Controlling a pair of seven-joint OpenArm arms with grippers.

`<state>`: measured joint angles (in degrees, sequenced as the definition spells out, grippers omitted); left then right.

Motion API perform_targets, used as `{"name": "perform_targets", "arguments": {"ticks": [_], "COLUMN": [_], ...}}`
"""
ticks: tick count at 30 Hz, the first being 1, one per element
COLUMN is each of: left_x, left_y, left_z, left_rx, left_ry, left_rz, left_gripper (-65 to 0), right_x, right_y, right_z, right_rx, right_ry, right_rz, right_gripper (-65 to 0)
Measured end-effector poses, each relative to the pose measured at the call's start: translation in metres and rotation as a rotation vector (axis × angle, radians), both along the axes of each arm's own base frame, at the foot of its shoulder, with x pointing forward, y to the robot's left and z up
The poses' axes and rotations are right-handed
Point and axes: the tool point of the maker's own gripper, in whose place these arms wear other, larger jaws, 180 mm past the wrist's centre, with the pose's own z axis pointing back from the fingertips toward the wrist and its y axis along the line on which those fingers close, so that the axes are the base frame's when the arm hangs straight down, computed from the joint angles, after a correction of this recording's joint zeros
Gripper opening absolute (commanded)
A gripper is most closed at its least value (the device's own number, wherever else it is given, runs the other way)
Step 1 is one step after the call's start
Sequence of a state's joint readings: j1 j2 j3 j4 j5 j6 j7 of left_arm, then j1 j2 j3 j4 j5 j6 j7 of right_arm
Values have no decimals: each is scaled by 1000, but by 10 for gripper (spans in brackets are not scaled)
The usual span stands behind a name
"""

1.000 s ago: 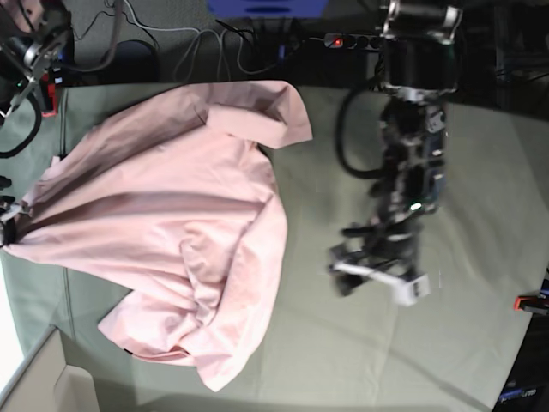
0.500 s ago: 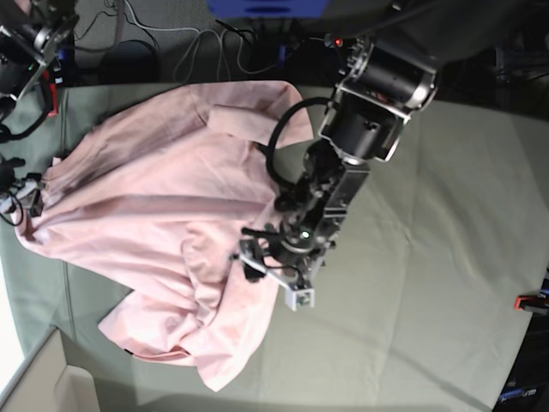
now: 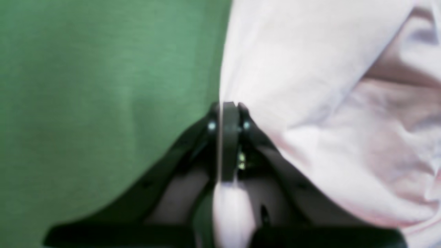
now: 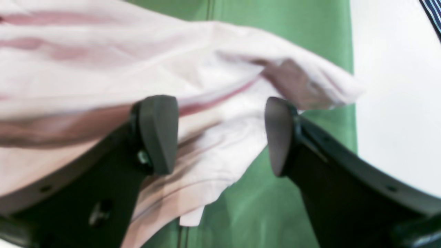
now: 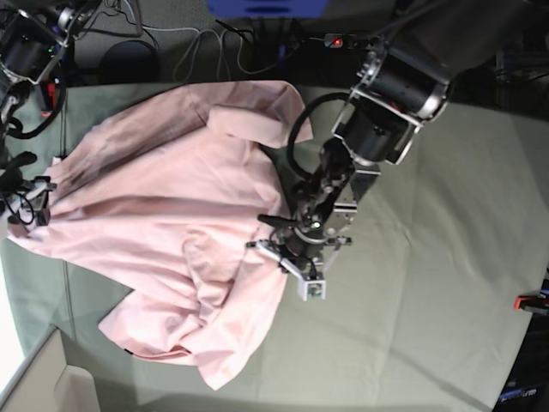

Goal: Layout the t-shirt on the table in an organized manner, then fold the t-shirt properly
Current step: 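Drag the t-shirt fabric with the left gripper toward the right gripper, then grasp the t-shirt hem with the left gripper and pull it away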

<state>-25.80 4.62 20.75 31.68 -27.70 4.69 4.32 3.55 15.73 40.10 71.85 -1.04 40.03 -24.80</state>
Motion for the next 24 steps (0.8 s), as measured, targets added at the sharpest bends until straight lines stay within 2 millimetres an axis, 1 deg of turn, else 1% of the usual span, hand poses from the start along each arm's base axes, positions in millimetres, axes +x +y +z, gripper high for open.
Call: {"name": "perform_targets", "arguments": {"ticks": [2, 4, 7, 9, 11, 13, 14, 16, 17, 19, 22, 24], "left_x": [1, -1, -5, -8, -13, -23, -33, -56, -68, -94, -125, -143], "left_y": [9, 19, 35, 55, 85, 124, 143, 180, 193, 210, 219, 223], "left_z": [6, 18, 53, 74, 85, 82, 76, 58, 50, 38, 34, 29], "left_rx": [-2, -7, -75, -156, -199, -205, -207, -178, -175, -176, -194, -188], "left_ry": [-29, -72, -176, -216, -248, -244, -232, -189, -169, -134, -116, -101], "left_rz": [7, 11, 31, 92, 166, 259, 304, 394, 434, 491, 529, 545], "left_gripper": [-650, -650, -650, -650, -650, -650, -650, -650, -650, -650, -647, -609], "right_x": [0, 1, 2, 1, 0, -1, -2, -2, -1, -2, -1, -1], "right_y": [1, 5, 9, 14, 17, 21, 23, 26, 28, 31, 35, 39], "right_z": [-1, -2, -5, -7, -11, -14, -15, -17, -17, -20, -21, -22], "right_rx": [4, 13, 24, 36, 44, 51, 56, 65, 68, 77, 85, 92], "right_ry": [0, -3, -5, -4, 1, 5, 4, 7, 4, 7, 5, 6], "right_rz": [0, 1, 1, 4, 3, 2, 2, 2, 2, 4, 4, 5], "right_gripper": [-249, -248, -248, -248, -248, -248, -248, -248, -248, -248, -248, -248]}}
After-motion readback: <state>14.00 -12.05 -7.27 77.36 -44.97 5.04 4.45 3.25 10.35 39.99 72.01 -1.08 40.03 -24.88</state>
